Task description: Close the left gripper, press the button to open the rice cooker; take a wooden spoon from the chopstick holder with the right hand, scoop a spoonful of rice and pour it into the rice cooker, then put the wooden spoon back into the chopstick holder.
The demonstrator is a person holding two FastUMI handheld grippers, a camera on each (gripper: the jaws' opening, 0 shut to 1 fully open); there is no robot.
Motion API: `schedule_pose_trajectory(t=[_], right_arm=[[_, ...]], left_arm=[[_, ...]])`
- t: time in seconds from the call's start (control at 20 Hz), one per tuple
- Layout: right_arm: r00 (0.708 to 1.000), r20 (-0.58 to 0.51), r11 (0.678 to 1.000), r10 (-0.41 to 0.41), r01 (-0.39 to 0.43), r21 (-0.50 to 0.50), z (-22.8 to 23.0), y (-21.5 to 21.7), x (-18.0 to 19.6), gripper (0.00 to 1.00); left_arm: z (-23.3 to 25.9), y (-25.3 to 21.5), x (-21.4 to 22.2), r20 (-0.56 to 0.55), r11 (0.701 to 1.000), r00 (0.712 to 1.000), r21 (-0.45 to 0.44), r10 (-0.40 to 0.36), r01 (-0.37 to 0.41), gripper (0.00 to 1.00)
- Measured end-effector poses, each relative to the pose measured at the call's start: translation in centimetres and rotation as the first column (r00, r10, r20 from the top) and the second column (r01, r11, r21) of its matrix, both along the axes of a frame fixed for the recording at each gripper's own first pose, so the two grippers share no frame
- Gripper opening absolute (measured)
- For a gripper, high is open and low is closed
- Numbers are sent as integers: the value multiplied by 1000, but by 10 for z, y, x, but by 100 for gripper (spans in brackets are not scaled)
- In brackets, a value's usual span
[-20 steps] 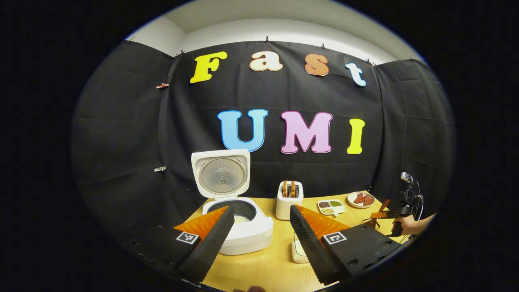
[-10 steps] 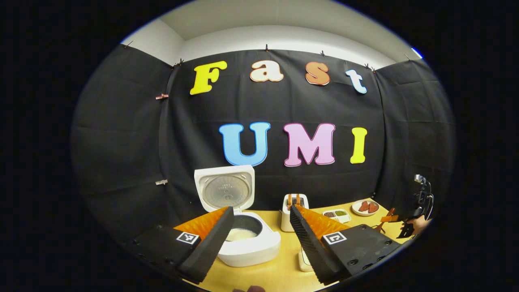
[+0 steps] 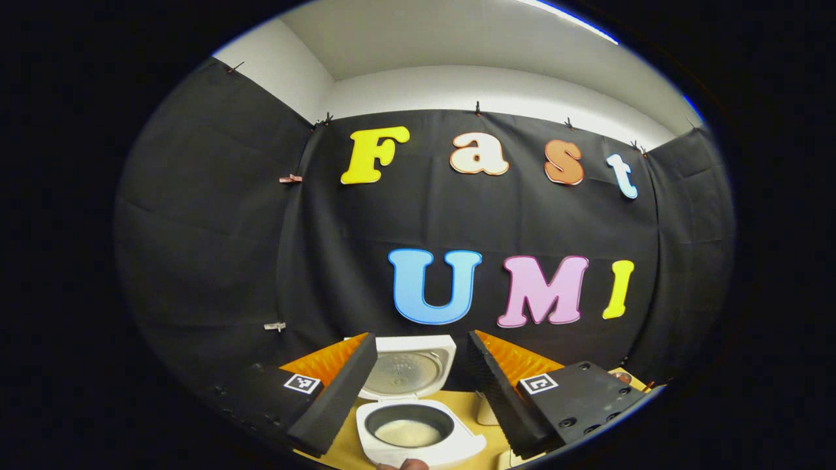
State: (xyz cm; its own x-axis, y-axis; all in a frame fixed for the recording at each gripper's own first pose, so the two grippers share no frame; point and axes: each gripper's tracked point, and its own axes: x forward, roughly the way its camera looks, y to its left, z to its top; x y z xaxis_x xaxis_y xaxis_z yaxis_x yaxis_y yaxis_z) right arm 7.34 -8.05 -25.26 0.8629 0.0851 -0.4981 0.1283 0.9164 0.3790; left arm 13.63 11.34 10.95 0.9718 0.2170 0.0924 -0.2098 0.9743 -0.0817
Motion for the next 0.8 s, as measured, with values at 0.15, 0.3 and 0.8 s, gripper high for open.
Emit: schedule_pose_trajectory(t=[0.15, 0.3, 0.8], right_arm=[[1000, 21, 1000, -2, 2, -8, 20, 7, -14, 98], [999, 43, 1000, -7, 8, -17, 38, 13, -26, 98], [990, 105, 994, -99, 103, -25, 85, 11, -34, 98]], left_arm=[[18, 30, 35, 30, 1000, 999, 7, 30, -30, 95], [25, 52, 68, 44, 999, 998, 12, 38, -39, 95], [-40, 108, 181, -82, 998, 996, 67, 26, -21, 95]])
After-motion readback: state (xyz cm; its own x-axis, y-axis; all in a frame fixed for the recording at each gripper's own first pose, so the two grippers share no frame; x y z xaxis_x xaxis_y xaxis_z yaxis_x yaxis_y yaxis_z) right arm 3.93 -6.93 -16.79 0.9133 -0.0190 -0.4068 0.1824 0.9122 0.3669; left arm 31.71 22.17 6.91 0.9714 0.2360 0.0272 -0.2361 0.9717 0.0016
